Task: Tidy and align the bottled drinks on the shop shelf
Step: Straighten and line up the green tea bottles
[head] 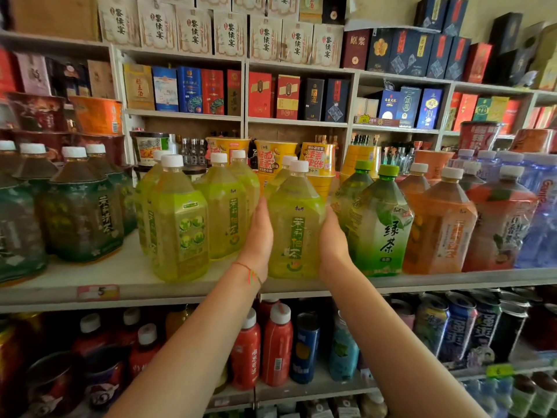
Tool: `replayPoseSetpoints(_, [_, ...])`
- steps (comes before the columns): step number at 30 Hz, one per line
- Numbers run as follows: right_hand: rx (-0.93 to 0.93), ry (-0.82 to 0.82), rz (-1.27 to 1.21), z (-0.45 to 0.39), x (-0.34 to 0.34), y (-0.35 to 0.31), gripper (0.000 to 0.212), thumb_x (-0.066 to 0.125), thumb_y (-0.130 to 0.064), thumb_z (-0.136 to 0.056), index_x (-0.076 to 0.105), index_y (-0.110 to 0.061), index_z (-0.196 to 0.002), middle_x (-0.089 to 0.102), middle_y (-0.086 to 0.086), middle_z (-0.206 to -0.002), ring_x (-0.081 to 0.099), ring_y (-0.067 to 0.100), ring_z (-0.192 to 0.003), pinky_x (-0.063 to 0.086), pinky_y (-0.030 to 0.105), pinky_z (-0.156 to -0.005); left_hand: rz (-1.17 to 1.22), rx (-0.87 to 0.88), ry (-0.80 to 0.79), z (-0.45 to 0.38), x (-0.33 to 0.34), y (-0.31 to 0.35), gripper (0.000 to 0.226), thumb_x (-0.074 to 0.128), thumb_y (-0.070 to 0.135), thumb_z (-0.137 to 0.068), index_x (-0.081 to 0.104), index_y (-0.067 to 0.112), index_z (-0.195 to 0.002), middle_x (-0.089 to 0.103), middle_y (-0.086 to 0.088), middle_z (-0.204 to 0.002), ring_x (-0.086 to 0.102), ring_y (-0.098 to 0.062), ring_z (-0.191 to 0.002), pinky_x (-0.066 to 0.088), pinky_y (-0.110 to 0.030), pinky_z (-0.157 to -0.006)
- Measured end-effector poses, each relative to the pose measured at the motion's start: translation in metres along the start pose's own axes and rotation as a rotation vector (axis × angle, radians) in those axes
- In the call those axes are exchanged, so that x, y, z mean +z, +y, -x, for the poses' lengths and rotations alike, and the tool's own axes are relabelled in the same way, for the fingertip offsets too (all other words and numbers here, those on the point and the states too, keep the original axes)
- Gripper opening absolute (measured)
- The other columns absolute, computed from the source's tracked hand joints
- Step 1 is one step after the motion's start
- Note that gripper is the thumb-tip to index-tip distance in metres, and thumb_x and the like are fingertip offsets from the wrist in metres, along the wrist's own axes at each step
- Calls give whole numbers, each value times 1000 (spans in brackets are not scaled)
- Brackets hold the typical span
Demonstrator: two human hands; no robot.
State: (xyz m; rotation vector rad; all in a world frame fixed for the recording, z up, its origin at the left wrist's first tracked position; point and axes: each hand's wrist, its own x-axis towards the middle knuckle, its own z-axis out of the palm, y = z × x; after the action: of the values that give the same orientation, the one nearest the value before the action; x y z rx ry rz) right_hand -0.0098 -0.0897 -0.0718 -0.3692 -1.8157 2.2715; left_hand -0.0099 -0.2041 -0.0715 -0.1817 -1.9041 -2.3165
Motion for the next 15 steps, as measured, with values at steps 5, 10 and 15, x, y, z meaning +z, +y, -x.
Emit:
replayPoseSetpoints(5, [14, -7, -6, 5, -2, -6, 39, 34, -57, -103, 57, -26, -114, 62, 1, -111, 56, 23, -108, 42, 43, -110, 139, -108, -16, -8, 5, 6, 61, 27, 62, -103, 73, 24, -116, 77, -6, -109, 72, -24, -102, 54, -43, -97])
replayPoseSetpoints(10, [39, -45, -64, 14, 0, -10, 42, 36, -58, -102, 63, -26, -98, 66, 4, -116, 60, 26, -114, 42, 46, -111, 186, -135, -56, -2, 8, 6, 62, 27, 61, -103, 74, 24, -115, 78, -4, -104, 70, -25, -105, 54, -42, -95])
replayPoseSetpoints(15, [35, -22, -63, 21, -3, -15, 53, 35, -60, -102, 58, -23, -132, 59, 6, -141, 51, 28, -131, 33, 46, -118, 181, -124, -49, 7, 12, 6, 63, 25, 62, -103, 73, 25, -117, 78, -2, -104, 70, -23, -107, 52, -46, -100])
